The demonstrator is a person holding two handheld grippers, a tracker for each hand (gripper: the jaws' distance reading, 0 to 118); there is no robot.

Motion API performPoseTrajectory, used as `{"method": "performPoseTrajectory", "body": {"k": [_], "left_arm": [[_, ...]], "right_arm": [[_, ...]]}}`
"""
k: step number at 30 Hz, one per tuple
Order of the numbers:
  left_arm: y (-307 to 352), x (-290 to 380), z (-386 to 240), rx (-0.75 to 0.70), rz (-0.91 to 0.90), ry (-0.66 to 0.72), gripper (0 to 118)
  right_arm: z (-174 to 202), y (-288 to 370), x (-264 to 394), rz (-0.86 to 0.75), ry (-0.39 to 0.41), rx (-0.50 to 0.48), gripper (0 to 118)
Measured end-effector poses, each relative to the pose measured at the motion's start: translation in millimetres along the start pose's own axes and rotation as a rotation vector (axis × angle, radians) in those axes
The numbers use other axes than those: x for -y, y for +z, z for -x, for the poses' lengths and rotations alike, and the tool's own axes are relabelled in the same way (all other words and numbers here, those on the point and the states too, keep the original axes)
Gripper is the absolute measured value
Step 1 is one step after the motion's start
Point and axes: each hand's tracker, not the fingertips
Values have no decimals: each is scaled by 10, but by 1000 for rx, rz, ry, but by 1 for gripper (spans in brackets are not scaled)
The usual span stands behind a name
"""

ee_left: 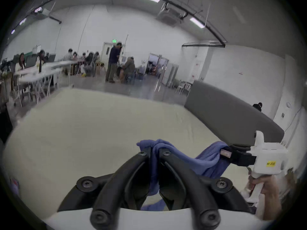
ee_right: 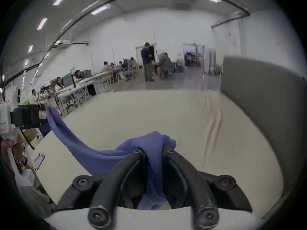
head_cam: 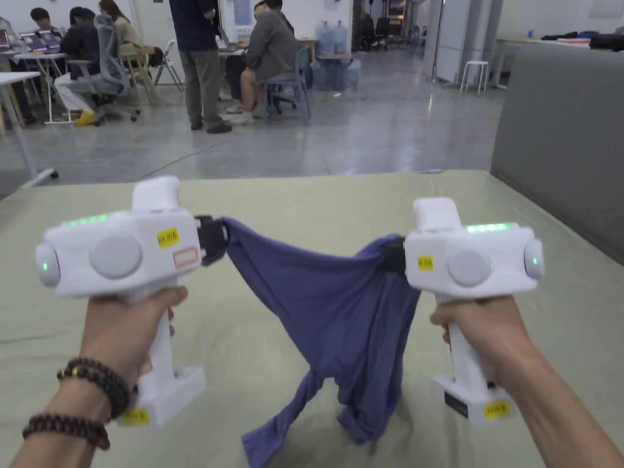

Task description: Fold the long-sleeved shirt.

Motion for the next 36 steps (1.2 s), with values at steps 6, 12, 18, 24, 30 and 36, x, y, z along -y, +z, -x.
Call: {"method": "performPoseTrajectory", "body": {"k": [6, 12, 18, 24, 30, 36], "left_arm": [[61, -1349, -183, -40, -138, 15, 2], [70, -2029, -344, -104, -163, -64, 2], [-106, -1836, -206, -132, -126, -94, 2], [-508, -989, 171, -145, 14, -3, 2], [-802, 18, 513, -143, 182, 45, 2], [-450, 499, 579, -139, 153, 104, 2]], "right_arm": [[107, 138, -1427, -188, 61, 77, 12], [42, 176, -2239, -206, 50, 97, 12], [62, -41, -2033, -176, 14, 77, 12], [88, -757, -1045, 16, -6, 60, 12], [72, -1318, 19, 166, -39, 47, 12], [97, -951, 426, 153, -54, 18, 12]]}}
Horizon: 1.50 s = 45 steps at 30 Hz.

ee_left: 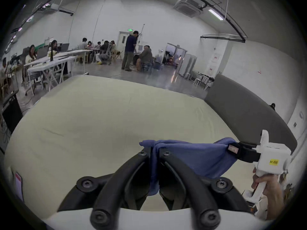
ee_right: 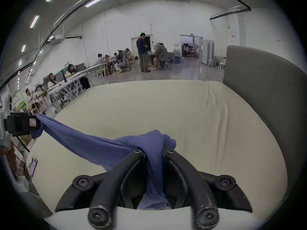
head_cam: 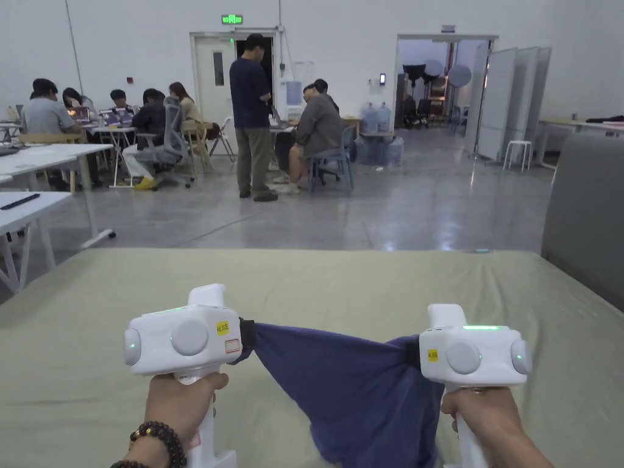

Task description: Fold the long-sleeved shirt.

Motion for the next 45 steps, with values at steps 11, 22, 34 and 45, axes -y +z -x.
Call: {"method": "performPoseTrajectory", "body": {"k": [11, 22, 34, 45], "left_arm": [[938, 2114, -93, -137, 178, 42, 2], [1083, 2923, 37, -154, 401, 17, 21], [1325, 2295, 6, -152, 214, 76, 0], [933, 2832, 127, -213, 449, 127, 116]], "right_arm": [[57, 1092, 2043, 207, 16, 16, 12], [77, 1230, 2599, 370, 15, -12, 75], [-133, 1591, 1918, 160, -23, 148, 0], [-25, 1527, 1951, 185, 7, 43, 0]]}}
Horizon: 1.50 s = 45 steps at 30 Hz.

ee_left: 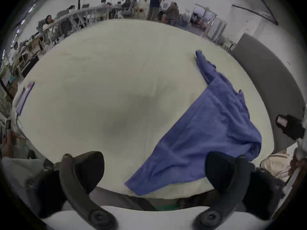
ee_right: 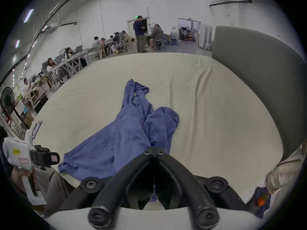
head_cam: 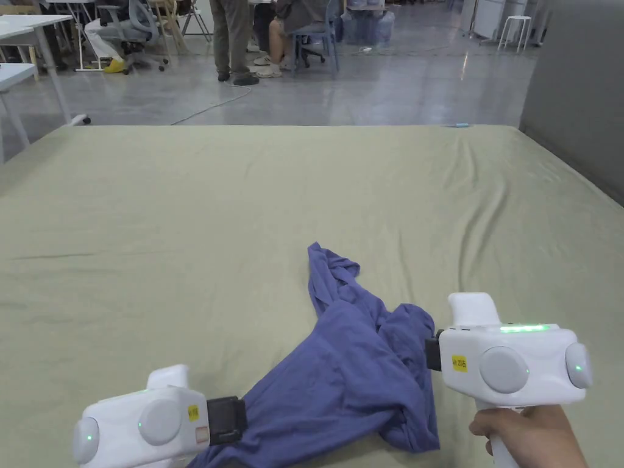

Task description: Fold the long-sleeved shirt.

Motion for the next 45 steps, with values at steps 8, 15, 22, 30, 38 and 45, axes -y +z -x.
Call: {"method": "performPoseTrajectory", "body": {"k": [8, 15, 22, 30, 38, 45], "left_arm": [[-416, 183, -89, -181, 72, -94, 95], [-53, 30, -30, -48, -68, -51, 0], [-5, -191, 2, -3, -90, -9, 0], [1, -294, 27, 12, -68, 30, 0], [-9, -512, 37, -35, -98, 12, 0], [354, -1492, -86, -19, -327, -21, 0]], "right_arm": [[-2, -121, 8, 34, 10, -4, 0], [-63, -583, -611, 35, 36, -11, 0], [-33, -1806, -1569, 157, 144, -68, 97], [234, -2910, -1522, 470, 258, -71, 89], [254, -2633, -1607, 359, 271, -93, 0], [-26, -1671, -2232, 158, 184, -208, 0]]}}
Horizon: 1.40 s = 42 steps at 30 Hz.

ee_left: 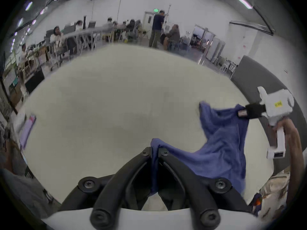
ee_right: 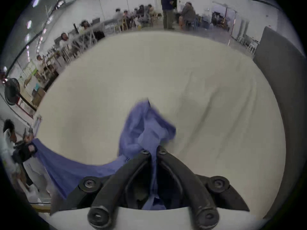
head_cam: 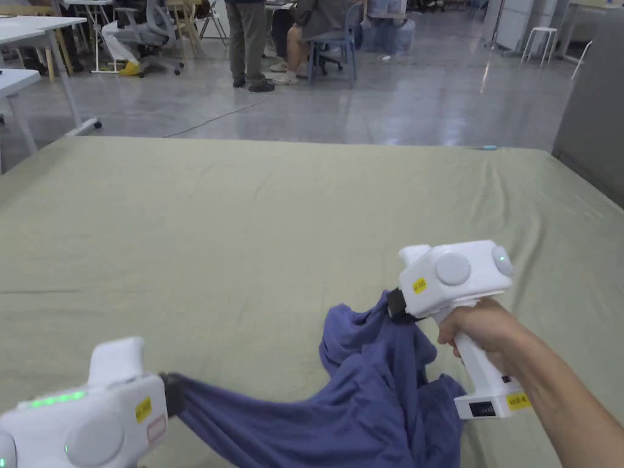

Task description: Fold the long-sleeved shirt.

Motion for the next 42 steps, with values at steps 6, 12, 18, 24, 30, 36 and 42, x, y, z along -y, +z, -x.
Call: {"method": "performPoseTrajectory", "body": {"k": [6, 12, 18, 24, 30, 36, 42], "left_arm": [[357, -1386, -285, 37, -238, -74, 0], [642, -2878, -558, 16, -393, -133, 0], [741, -3854, -771, 1, -455, -139, 0], [628, -4021, -837, 63, -467, -103, 0], [34, -3461, -733, 57, -350, -143, 0], [-747, -2465, -433, 53, -162, -95, 0], [-1026, -1809, -149, 93, -73, 1, 0]], "right_arm": [[-34, 1207, -683, -248, 52, 62, 0], [-169, 2156, -1568, -473, 41, 198, 0], [-430, 2743, -2212, -621, -75, 268, 0], [-534, 2821, -2333, -640, -87, 291, 0], [-681, 2084, -1904, -517, -117, 285, 0], [-805, 1022, -1033, -356, -209, 242, 0], [-878, 406, -354, -234, -215, 248, 0]]}}
